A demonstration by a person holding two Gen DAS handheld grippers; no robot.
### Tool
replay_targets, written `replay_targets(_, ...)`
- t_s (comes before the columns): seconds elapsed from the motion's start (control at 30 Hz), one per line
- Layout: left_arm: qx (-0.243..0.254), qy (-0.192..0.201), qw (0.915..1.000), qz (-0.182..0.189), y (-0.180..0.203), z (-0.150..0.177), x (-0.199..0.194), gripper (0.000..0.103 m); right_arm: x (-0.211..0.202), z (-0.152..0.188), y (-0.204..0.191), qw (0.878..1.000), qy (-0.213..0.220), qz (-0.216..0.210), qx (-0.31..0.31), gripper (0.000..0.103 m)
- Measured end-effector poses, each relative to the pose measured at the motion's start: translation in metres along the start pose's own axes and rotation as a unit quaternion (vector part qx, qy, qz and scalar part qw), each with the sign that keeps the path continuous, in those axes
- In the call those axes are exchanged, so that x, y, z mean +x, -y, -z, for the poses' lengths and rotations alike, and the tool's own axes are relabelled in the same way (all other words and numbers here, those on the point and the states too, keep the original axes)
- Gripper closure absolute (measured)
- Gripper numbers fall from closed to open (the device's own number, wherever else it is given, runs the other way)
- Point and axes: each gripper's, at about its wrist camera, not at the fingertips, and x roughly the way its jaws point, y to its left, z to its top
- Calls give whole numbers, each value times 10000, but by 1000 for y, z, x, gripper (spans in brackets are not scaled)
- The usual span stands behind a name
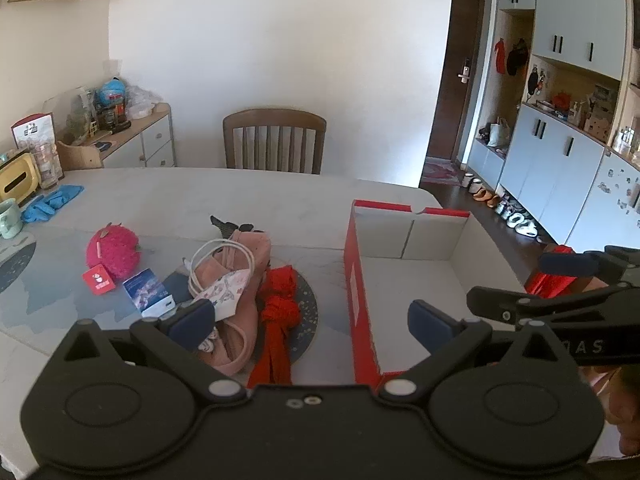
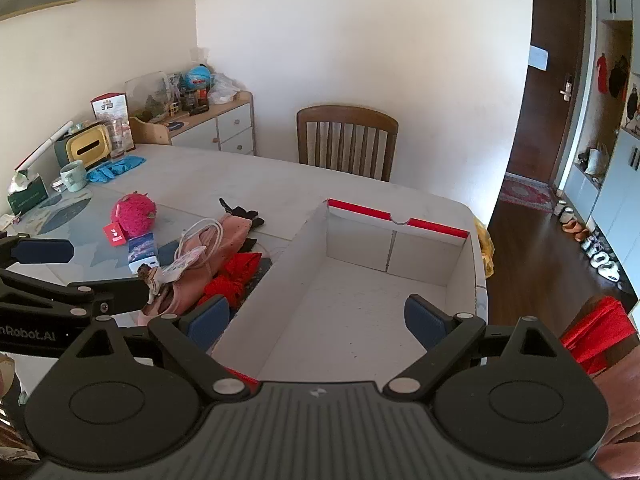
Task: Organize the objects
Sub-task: 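Move the left gripper over the pile toward the brown bead bracelet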
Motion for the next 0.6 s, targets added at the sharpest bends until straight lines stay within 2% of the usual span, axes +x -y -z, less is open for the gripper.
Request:
replay_targets(0.43, 15, -72, 9998, 191, -8, -12, 26, 1, 17, -7, 30, 9981, -173, 349, 487, 8)
replay_targets(0.6, -151, -170, 9995, 227, -19, -15, 38, 6, 26, -10, 54, 9937, -246, 823, 718, 8)
